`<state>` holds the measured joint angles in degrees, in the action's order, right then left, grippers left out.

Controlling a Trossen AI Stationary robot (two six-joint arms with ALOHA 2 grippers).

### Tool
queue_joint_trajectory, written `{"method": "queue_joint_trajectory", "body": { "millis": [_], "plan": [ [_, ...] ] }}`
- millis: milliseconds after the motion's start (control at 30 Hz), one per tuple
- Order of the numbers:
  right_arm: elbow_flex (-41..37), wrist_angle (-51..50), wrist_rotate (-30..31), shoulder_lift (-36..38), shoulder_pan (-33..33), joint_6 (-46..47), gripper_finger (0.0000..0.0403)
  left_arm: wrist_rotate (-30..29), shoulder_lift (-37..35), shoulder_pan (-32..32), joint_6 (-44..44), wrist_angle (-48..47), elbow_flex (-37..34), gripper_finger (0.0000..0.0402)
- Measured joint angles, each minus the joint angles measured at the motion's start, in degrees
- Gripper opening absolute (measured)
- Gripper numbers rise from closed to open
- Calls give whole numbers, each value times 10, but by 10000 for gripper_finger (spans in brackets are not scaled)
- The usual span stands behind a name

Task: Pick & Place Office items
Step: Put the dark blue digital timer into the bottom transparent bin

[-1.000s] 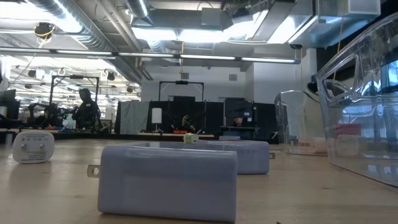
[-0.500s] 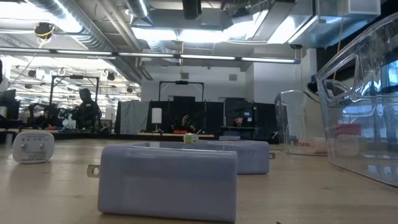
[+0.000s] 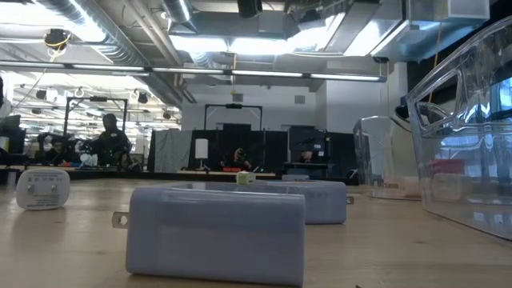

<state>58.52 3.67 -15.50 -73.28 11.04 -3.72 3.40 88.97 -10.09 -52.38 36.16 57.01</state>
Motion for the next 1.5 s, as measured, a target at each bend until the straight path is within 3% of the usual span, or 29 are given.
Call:
{"method": "queue_joint_trajectory", "body": {
  "millis": [167,433,533,633,800,967,1100,1267,1500],
  "plan": [
    [0,-2,-4,0,0,1,57,-7,0,0,-7,0,0,182],
    [0,-16,-3,3,-1,33,64,-12,0,4,-8,-2,0,220],
    [0,-49,-1,24,-4,76,68,15,-3,16,5,-1,0,235],
    [23,-143,0,57,-11,111,66,51,-11,30,29,0,0,243],
    [64,-352,-2,91,-6,205,65,55,-16,49,41,-2,1,243],
    [66,-524,-1,99,40,306,65,56,-16,64,41,-13,1,242],
    [66,-595,43,96,105,382,64,57,-17,72,41,-42,1,240],
    [38,-592,99,93,180,485,65,72,-17,81,41,-85,1,240],
    [-39,-556,106,67,269,621,65,191,-17,96,41,-131,0,232]
  ]
}}
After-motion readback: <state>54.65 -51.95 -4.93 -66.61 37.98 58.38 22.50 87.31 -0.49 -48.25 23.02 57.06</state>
